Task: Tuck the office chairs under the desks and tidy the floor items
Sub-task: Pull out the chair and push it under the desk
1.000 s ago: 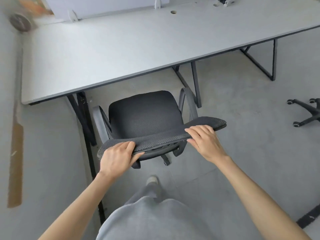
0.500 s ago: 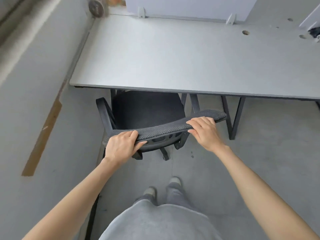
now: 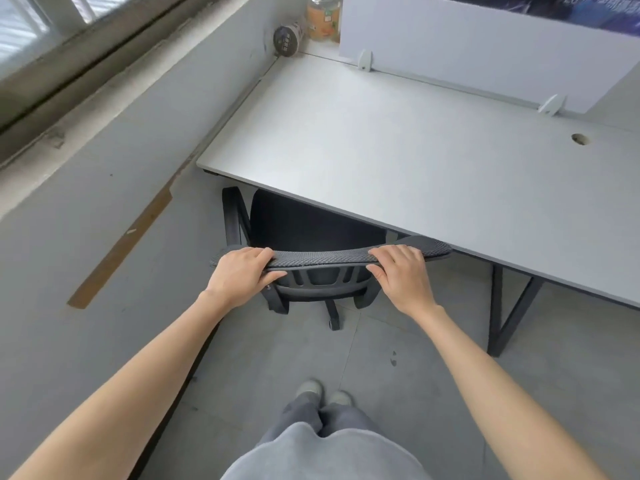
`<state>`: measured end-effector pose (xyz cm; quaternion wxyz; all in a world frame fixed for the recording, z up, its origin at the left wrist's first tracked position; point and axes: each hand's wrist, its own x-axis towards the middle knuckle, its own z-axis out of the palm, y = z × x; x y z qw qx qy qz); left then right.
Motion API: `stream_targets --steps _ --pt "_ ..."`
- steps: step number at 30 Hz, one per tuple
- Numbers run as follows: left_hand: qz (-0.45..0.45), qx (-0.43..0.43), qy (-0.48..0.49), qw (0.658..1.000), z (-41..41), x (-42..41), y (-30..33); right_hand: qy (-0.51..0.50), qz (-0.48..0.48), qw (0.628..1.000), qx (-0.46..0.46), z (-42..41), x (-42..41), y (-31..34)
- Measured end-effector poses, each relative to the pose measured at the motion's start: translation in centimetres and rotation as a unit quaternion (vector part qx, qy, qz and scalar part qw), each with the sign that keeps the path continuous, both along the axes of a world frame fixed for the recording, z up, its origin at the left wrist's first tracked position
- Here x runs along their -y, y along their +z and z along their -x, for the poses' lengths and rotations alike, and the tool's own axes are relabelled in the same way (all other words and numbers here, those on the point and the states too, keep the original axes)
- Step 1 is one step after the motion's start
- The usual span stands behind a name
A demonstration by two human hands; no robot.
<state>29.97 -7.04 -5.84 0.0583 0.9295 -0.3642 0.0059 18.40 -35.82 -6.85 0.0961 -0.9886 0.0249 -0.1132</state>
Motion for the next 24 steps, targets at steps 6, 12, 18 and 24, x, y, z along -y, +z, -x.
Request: stream_targets --steps 6,12,18,24 --pt "-0.014 -0.093 0.031 0.995 1.7 2.0 2.2 0.005 -0.013 0.999 -0.039 0.1 -0.2 0.5" --pt "0.259 -0.27 0.047 0.926 7.0 4.7 5.0 -0.098 -0.212 0.972 0.018 5.9 -3.3 1.5" --pt "0.232 -0.473 -0.018 0.85 11.8 5.7 0.8 -0.322 -0.587 0.742 0.018 16.5 -7.9 -0.1" --pt "0.053 -0.569 -0.165 0.804 14.1 8.4 -2.2 -0.546 -0.611 0.55 0.159 27.1 -16.6 -1.7"
